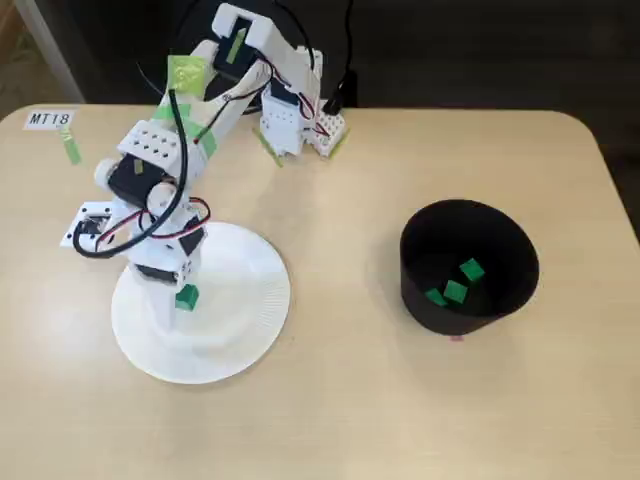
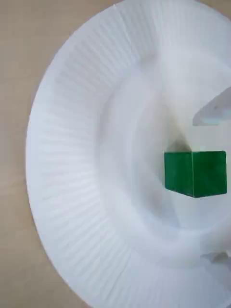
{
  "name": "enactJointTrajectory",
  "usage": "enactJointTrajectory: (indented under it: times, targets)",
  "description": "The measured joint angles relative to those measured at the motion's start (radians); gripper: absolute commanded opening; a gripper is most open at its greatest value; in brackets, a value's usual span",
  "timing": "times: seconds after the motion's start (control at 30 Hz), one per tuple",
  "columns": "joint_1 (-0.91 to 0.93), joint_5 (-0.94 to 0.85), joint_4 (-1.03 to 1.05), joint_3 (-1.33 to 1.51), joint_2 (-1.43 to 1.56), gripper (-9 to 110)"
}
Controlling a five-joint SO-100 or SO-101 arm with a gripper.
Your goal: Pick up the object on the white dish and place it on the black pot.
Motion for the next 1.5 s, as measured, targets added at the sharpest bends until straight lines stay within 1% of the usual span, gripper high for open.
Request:
enactJointTrajectory:
  times: [0.1,0.23,0.33,0.43,0.53,0.8,0.93,1.5]
  targets:
    - [0.005,0.000,-0.008,0.000,-0.012,34]
    - [0.005,0.003,-0.028,0.000,-0.025,29]
    - [0.005,0.028,-0.041,-0.002,-0.031,17]
    - [0.005,0.064,-0.066,-0.002,-0.035,0]
    - [0.005,0.100,-0.074,-0.005,-0.035,0]
    - [-0.034,0.101,-0.078,-0.023,-0.035,0]
    - [-0.038,0.103,-0.114,-0.023,0.031,0]
    - [-0.183,0.196,-0.555,-0.023,0.591,0]
